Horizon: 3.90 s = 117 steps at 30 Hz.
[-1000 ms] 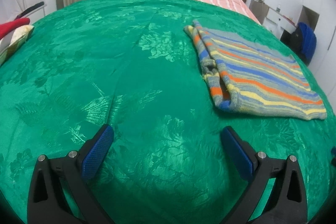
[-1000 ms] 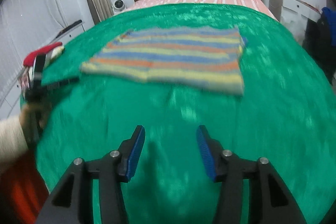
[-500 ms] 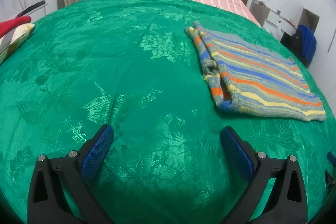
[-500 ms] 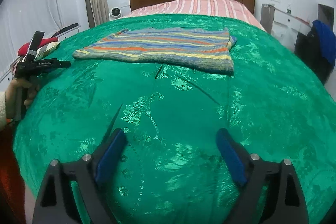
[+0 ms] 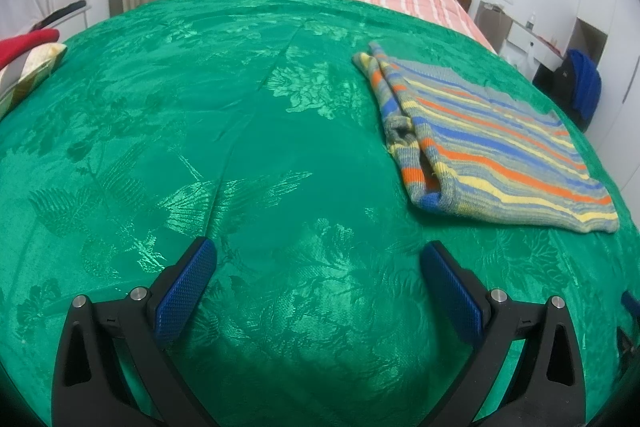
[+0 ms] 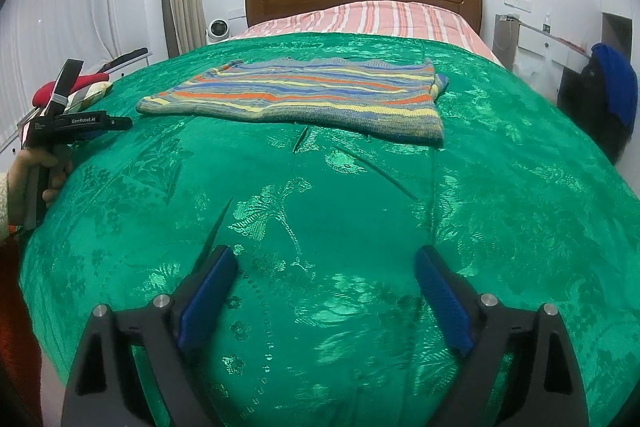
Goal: Fold small clothes
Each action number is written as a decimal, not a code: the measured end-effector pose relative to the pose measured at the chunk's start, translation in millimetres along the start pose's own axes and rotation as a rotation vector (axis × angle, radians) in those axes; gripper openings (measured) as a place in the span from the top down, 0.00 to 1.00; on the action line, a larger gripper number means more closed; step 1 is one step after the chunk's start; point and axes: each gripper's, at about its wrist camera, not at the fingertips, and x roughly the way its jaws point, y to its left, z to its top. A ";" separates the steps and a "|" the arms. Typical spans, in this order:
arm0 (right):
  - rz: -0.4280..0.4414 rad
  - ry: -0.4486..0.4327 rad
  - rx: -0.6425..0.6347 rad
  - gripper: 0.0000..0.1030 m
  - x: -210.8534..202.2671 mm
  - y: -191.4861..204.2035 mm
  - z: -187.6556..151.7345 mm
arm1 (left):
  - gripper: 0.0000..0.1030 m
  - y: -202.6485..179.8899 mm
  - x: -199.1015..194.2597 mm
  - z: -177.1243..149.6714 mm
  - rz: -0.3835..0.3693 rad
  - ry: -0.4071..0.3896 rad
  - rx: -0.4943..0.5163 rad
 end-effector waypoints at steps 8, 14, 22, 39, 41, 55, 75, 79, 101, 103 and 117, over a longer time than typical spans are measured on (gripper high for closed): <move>-0.006 -0.001 0.000 0.11 -0.6 -0.3 0.0 | 0.01 0.1 0.2 -0.1 0.000 0.000 0.000; -0.005 -0.001 0.000 0.11 -0.5 -0.4 0.0 | 0.01 0.1 0.3 0.0 0.000 0.000 -0.001; -0.005 -0.002 -0.001 0.11 -0.6 -0.5 -0.2 | 0.01 0.5 0.3 0.0 0.000 0.000 -0.001; -0.005 -0.003 -0.001 0.11 -0.3 -0.5 -0.4 | 0.01 0.5 0.6 0.0 0.000 0.000 -0.001; -0.005 -0.004 0.000 0.11 -0.2 -0.9 -0.5 | 0.01 0.3 1.1 0.3 0.002 0.003 0.000; -0.009 -0.011 0.001 0.10 -0.9 -1.2 -0.5 | 0.01 2.1 2.0 1.7 -0.011 0.002 -0.008; -0.014 -0.019 0.000 0.10 -1.4 -0.1 -0.3 | 0.00 -3.1 6.8 3.5 0.013 0.018 0.010; -0.014 -0.019 0.000 0.10 -1.4 0.0 -0.4 | 0.00 -3.8 6.7 3.2 0.015 0.018 0.010; 0.024 0.069 0.024 0.10 -9.4 -6.4 13.1 | 0.02 -34.6 -31.3 5.7 0.068 0.058 0.081; 0.048 0.061 0.062 0.10 -23.4 -16.9 18.1 | 0.02 -61.4 -51.5 2.5 -0.021 0.022 0.130; 0.105 0.071 0.318 0.10 -27.0 -203.6 106.6 | 0.14 -385.8 48.7 -21.4 -0.296 0.133 0.762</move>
